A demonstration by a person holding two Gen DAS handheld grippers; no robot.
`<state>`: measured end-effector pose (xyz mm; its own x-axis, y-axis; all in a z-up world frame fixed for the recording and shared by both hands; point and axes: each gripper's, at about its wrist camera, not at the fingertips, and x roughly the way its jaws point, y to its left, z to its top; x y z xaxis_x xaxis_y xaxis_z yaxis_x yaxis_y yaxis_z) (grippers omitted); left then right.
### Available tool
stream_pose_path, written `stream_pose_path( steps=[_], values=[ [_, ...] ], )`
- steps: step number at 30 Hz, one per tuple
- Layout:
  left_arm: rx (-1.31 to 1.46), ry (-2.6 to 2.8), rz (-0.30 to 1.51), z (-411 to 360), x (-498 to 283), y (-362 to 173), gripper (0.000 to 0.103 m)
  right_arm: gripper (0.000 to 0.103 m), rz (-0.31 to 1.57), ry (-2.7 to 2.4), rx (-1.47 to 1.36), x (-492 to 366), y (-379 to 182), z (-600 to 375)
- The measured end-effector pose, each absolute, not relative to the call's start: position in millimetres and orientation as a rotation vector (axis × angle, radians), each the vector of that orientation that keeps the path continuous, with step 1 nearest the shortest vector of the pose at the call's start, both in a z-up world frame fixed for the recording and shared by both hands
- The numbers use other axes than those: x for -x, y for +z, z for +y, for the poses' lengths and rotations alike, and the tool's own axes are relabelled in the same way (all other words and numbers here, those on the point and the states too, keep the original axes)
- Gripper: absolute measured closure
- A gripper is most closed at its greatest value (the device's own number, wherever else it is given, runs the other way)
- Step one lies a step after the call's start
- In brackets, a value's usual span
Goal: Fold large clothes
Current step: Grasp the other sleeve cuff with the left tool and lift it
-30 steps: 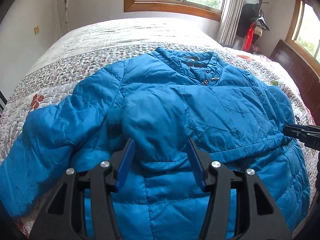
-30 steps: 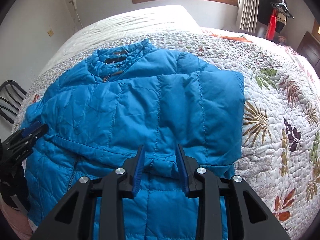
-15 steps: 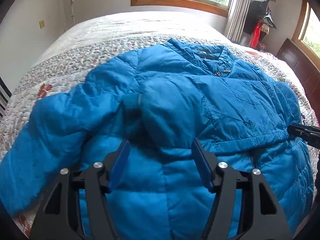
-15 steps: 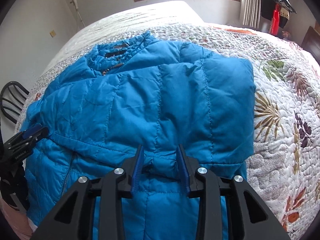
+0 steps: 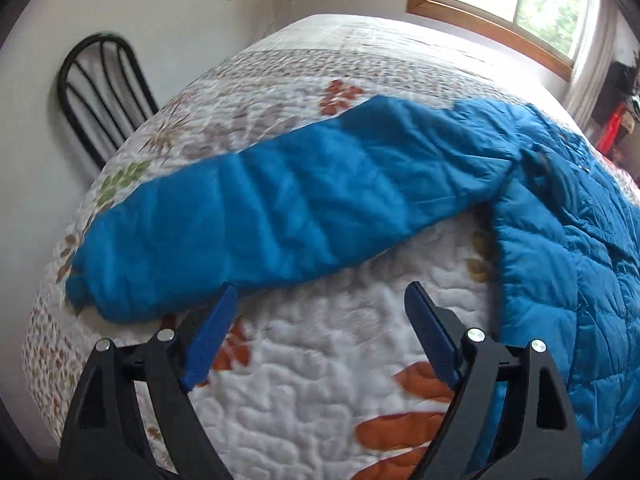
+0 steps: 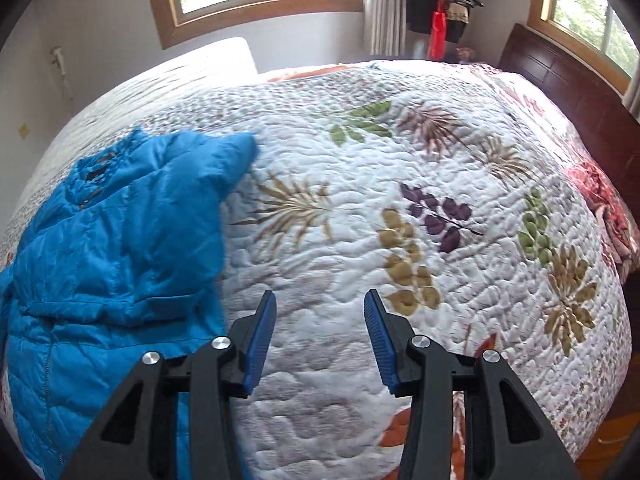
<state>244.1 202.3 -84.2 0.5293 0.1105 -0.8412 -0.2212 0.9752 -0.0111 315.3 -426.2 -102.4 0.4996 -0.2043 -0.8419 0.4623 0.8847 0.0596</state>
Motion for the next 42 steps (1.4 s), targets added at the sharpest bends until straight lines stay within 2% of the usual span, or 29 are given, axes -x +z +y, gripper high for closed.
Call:
stream_pose_path(
  steps=[5,12,15,21,25,27,29,30,32,35,39,42],
  values=[
    [0.308,0.337,1.004,291,-208,-96,0.016,0.057,0.995,-0.528,-0.326,-304,-119,-468],
    [0.552,0.409,0.985,374,-192,-113,0.015,0.057,1.008,-0.605,-0.453,-279,-146,-524],
    [0.649,0.392,0.964,392,-202,-126,0.014,0.057,0.997,-0.617,-0.505,-264,-153,-541],
    [0.740,0.402,0.916,390,-183,-120,0.013,0.060,0.988,-0.660,-0.586,-238,-170,-570],
    [0.767,0.374,0.910,392,-188,-124,0.014,0.057,0.981,-0.665,-0.575,-241,-171,-568],
    [0.782,0.383,0.888,395,-193,-125,0.020,0.057,0.989,-0.677,-0.541,-244,-171,-564],
    [0.788,0.387,0.872,398,-200,-127,0.040,0.056,0.985,-0.675,-0.542,-244,-171,-564],
    [0.791,0.398,0.869,400,-203,-128,0.044,0.056,0.979,-0.669,-0.555,-243,-171,-566],
    [0.777,0.431,0.858,402,-210,-128,0.062,0.056,0.963,-0.654,-0.586,-240,-171,-570],
    [0.809,0.419,0.826,406,-215,-127,0.079,0.058,0.953,-0.645,-0.599,-237,-171,-571],
    [0.726,0.440,0.765,388,-219,-101,0.085,0.058,0.968,-0.656,-0.574,-239,-171,-568],
    [0.610,0.392,0.688,352,-224,-60,0.088,0.063,0.957,-0.656,-0.607,-233,-170,-574]
  ],
)
